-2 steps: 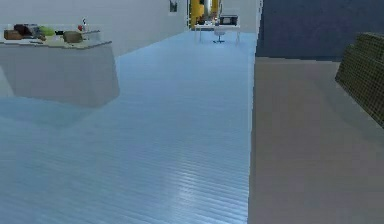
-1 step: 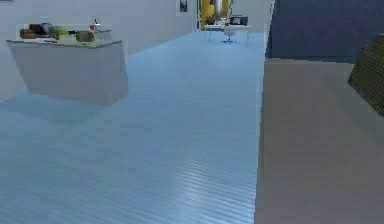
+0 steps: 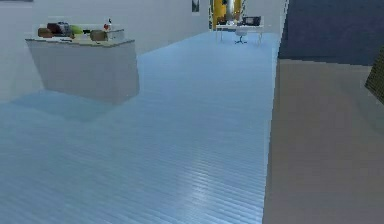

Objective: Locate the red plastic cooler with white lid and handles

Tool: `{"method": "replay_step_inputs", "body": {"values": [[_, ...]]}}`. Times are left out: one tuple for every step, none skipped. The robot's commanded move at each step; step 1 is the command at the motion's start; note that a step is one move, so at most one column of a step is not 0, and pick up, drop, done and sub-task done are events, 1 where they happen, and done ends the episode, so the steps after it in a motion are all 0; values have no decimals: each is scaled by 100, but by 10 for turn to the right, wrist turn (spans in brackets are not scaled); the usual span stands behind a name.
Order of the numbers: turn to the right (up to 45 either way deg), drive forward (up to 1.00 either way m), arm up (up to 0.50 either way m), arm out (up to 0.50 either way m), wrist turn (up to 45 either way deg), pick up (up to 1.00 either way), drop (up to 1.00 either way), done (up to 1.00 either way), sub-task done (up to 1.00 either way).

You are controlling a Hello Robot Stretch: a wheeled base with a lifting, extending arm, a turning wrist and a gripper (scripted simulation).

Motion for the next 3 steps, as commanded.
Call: {"method": "replay_step_inputs", "body": {"values": [[0, 100, 0, 0, 0, 0, 0, 0, 0], [0, 100, 0, 0, 0, 0, 0, 0, 0], [0, 100, 0, 0, 0, 0, 0, 0, 0]]}}
